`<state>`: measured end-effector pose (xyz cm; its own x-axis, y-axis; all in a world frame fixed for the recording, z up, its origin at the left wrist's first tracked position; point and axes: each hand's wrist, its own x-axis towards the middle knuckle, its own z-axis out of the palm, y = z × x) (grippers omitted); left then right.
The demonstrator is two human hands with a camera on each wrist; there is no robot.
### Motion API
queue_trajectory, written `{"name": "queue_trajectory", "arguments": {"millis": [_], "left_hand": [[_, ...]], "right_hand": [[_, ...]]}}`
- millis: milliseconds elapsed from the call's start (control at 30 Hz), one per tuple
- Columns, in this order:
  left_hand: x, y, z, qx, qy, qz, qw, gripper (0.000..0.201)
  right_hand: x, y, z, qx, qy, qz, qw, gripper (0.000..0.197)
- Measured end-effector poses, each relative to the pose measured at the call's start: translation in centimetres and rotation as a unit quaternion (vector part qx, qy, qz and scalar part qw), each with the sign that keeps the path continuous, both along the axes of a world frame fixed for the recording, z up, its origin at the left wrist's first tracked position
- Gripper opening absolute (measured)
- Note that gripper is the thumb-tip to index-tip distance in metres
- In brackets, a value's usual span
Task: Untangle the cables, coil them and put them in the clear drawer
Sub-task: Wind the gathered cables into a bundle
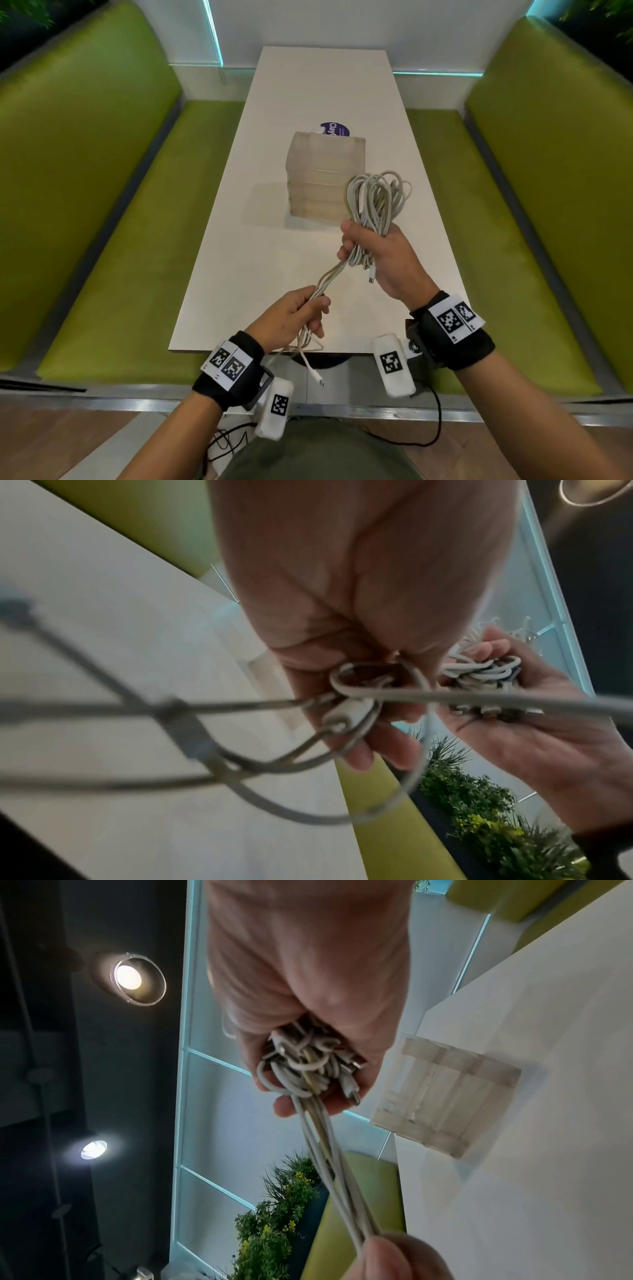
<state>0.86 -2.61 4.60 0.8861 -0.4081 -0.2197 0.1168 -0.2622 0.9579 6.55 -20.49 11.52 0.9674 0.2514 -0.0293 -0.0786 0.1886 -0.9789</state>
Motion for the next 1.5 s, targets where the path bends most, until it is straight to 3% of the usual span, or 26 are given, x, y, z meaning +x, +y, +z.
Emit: {"name": "queue_trajectory", "arguments": {"millis": [100,233,367,500,600,700,767,867,933,1067,1233,1333,1400,1500], "left_hand": [[0.3,0.2,0.0,0.012,-0.006,-0.011,1.000,0.018],[0.9,-0.3,0.7,-0.039,-0.013,0.022,0.999,0.033],[1.4,-1.8,1.6,-0.051,-0.044,0.054,0.996,0.018],[1.1,-1.0,1.5,0.029,-0.044,-0.006,0.999,0.027],[1.0,0.7,1.6,0.090,-0.048,-0.037,0.994,0.028],[1.0,1.4,2.4,0.092,-0.031,-0.063,0.993,0.030],[1.0,1.4,2.6,0.056,-0.004,-0.057,0.997,0.031],[0.9,1.1,2.8,0.016,0.014,-0.043,0.999,0.032],[0.9,0.6,2.7,0.000,0.009,-0.028,1.000,0.032],[0.9,0.1,2.6,-0.028,0.021,-0.011,0.999,0.036],[0.4,-0.1,3.0,-0.018,0.030,-0.037,0.999,0.031],[0.5,1.3,3.3,0.004,0.035,-0.063,0.997,0.015],[0.6,3.2,3.0,-0.027,0.067,-0.054,0.996,0.029],[0.8,4.2,3.0,-0.137,0.136,0.031,0.981,0.079]], "right_hand": [[0.0,0.0,0.0,0.006,0.014,0.000,1.000,0.014],[-0.3,0.6,-0.3,-0.005,0.029,0.020,0.999,0.016],[-0.9,1.4,-0.4,0.005,0.048,0.036,0.998,0.021],[-0.6,0.4,0.4,-0.043,0.017,0.028,0.999,0.017],[-0.5,-1.2,1.0,-0.168,-0.026,0.065,0.983,0.020],[-0.3,-2.0,1.0,-0.297,-0.046,0.137,0.944,0.027],[0.2,-2.0,1.0,-0.361,-0.052,0.193,0.911,0.020],[0.4,-1.7,1.4,-0.423,-0.074,0.302,0.851,0.007],[0.4,-1.5,1.5,-0.438,-0.076,0.339,0.829,0.010],[0.8,-1.1,1.2,-0.485,-0.107,0.336,0.800,0.024],[0.4,-1.0,1.3,-0.488,-0.109,0.364,0.786,0.006],[0.7,-1.0,1.6,-0.568,-0.175,0.348,0.725,0.007],[0.7,-1.1,1.9,-0.615,-0.236,0.343,0.670,0.006],[0.5,-1.1,2.2,-0.651,-0.293,0.360,0.600,0.010]]}}
